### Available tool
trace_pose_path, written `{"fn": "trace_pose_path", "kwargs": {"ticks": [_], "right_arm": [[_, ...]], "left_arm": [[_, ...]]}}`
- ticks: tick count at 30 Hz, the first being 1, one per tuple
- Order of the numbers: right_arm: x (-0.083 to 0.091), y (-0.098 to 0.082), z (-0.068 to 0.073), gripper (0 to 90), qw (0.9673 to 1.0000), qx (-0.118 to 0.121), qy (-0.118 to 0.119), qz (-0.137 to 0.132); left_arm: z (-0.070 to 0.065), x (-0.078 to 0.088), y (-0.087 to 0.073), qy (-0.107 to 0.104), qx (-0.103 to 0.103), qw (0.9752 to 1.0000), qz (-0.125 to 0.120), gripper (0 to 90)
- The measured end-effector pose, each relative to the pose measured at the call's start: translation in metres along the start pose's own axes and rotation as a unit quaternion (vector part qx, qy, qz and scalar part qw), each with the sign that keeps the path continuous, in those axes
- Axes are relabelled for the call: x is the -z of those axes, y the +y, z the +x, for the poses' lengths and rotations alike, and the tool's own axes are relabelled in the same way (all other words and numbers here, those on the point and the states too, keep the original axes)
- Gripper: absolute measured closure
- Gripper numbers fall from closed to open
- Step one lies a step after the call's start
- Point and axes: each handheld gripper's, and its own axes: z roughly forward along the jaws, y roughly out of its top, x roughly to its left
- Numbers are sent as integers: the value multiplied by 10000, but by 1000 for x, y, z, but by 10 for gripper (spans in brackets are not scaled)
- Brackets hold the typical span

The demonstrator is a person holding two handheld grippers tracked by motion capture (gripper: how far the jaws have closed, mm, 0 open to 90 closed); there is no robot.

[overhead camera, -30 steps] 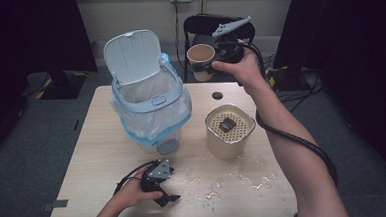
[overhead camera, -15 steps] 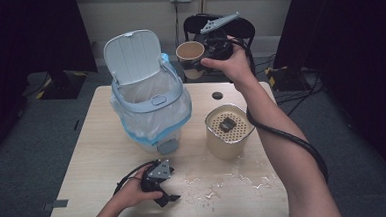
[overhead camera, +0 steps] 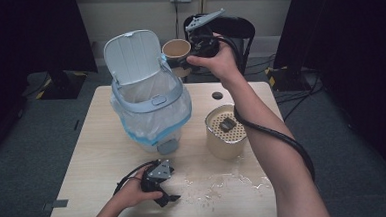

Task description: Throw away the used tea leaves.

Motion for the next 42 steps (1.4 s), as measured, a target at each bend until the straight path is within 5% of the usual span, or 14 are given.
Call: {"fn": "trace_pose_path", "kwargs": {"ticks": [27,29,30,36,42], "right_arm": [[-60,8,22,248,9990,76,424,94],[-66,8,24,233,9982,-2,589,71],[-69,9,26,147,9978,-22,654,129],[-68,9,26,140,9954,-227,841,396],[-45,3,24,138,9958,-219,847,275]], "left_arm": [[0,1,0,10,-20,10000,43,28],[0,1,0,10,-21,10000,43,28],[0,1,0,10,-22,10000,43,28],[0,1,1,16,-21,10000,88,29],[0,1,1,9,-14,10000,90,28]]}}
